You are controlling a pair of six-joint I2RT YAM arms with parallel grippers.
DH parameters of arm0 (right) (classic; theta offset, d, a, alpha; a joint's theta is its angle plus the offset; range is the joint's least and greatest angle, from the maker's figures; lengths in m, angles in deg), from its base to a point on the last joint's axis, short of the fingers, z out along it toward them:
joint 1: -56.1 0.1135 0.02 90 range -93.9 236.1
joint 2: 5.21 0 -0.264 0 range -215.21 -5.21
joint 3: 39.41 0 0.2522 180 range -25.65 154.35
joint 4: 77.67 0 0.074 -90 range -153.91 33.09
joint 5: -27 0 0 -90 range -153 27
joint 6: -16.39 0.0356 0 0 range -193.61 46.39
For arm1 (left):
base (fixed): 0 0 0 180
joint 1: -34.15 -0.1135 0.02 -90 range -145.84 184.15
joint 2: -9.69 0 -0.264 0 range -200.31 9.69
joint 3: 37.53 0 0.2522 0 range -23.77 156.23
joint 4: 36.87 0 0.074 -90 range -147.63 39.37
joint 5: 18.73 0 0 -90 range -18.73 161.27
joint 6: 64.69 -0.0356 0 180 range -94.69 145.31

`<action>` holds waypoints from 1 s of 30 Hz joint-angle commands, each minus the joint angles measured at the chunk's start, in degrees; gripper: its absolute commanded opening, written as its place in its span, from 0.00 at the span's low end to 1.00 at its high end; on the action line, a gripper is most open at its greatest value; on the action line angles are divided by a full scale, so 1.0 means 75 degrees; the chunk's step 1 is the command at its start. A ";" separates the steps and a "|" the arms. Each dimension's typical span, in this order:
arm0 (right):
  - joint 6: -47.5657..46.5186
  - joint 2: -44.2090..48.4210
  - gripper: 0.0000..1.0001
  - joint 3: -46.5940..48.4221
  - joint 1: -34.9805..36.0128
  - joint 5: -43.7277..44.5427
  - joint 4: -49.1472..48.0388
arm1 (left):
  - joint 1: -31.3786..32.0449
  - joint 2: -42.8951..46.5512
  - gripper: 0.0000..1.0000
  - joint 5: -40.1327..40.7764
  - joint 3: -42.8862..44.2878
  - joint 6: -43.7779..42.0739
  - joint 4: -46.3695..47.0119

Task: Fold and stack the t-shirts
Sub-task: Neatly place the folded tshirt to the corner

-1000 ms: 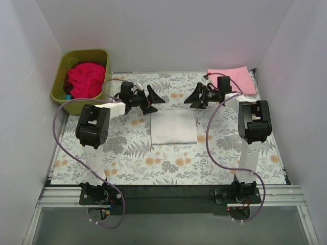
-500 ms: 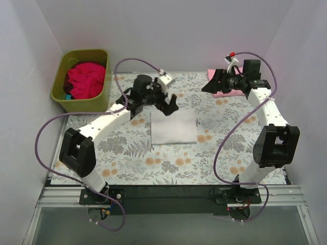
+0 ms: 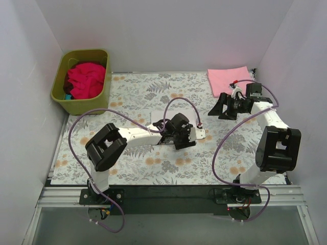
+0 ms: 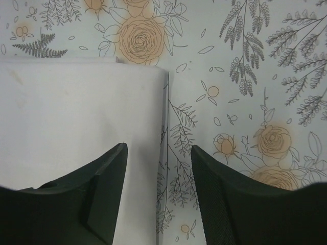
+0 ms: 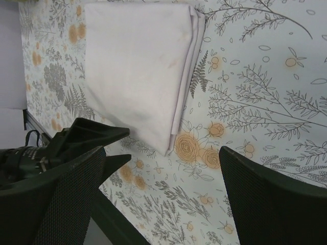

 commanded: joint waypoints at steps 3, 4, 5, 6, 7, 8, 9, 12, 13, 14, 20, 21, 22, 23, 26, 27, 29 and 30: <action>0.0127 -0.0049 0.98 -0.0393 -0.0245 -0.0471 0.0052 | 0.0069 -0.0337 0.46 0.0157 0.0109 -0.0520 0.0821; 0.0151 -0.0107 0.98 -0.0428 -0.0280 -0.0564 0.0040 | 0.0081 -0.0407 0.46 0.0064 0.0097 -0.0567 0.0845; 0.0174 -0.0154 0.98 -0.0452 -0.0304 -0.0611 0.0040 | 0.0104 -0.0419 0.45 0.0051 0.0085 -0.0602 0.0892; 0.0198 -0.0189 0.98 -0.0475 -0.0315 -0.0646 0.0029 | 0.0128 -0.0443 0.45 0.0005 0.0062 -0.0638 0.1032; 0.0198 -0.0247 0.98 -0.0487 -0.0327 -0.0740 0.0029 | 0.0116 -0.0443 0.44 -0.0123 0.0050 -0.0719 0.1091; 0.0244 -0.0271 0.98 -0.0476 -0.0350 -0.0787 0.0029 | 0.0139 -0.0466 0.44 -0.0148 0.0039 -0.0790 0.1115; 0.0245 -0.0283 0.98 -0.0464 -0.0351 -0.0822 0.0029 | 0.0174 -0.0466 0.43 -0.0160 0.0038 -0.0825 0.1219; 0.0245 -0.0307 0.98 -0.0452 -0.0362 -0.0858 0.0005 | 0.0186 -0.0455 0.40 -0.0359 0.0050 -0.0919 0.1407; 0.0256 -0.0307 0.98 -0.0475 -0.0374 -0.0893 0.0017 | 0.0186 -0.0455 0.40 -0.0417 0.0050 -0.0942 0.1443; 0.0245 -0.0307 0.98 -0.0499 -0.0374 -0.0893 0.0017 | 0.0186 -0.0455 0.40 -0.0568 0.0050 -0.0954 0.1478; 0.0256 -0.0295 0.98 -0.0710 -0.0421 -0.0975 -0.0077 | 0.0198 -0.0712 0.39 -0.0711 0.0202 -0.0954 0.1549; 0.0268 -0.0283 0.98 -0.0745 -0.0444 -0.0987 -0.0088 | 0.0198 -0.0805 0.39 -0.0745 0.0237 -0.0954 0.1549; 0.0326 -0.0283 0.98 -0.0815 -0.0444 -0.1010 -0.0112 | 0.0198 -0.0853 0.39 -0.0769 0.0261 -0.0943 0.1549; 0.0350 -0.0272 0.98 -0.0850 -0.0444 -0.1010 -0.0170 | 0.0198 -0.0899 0.39 -0.0769 0.0284 -0.0943 0.1549; 0.0525 -0.0260 0.98 -0.1002 -0.0444 -0.1022 -0.0381 | 0.0198 -0.1052 0.38 -0.0781 0.0285 -0.0919 0.1816; 0.0572 -0.0248 0.98 -0.1073 -0.0444 -0.1045 -0.0463 | 0.0198 -0.1087 0.37 -0.0734 0.0285 -0.0896 0.1876; 0.0806 -0.0260 0.98 -0.1225 -0.0444 -0.1069 -0.0685 | 0.0198 -0.1228 0.35 -0.0734 0.0343 -0.0884 0.1912; 0.0900 -0.0248 0.98 -0.1458 -0.0433 -0.1127 -0.0965 | 0.0198 -0.1274 0.33 -0.0722 0.0332 -0.0838 0.1935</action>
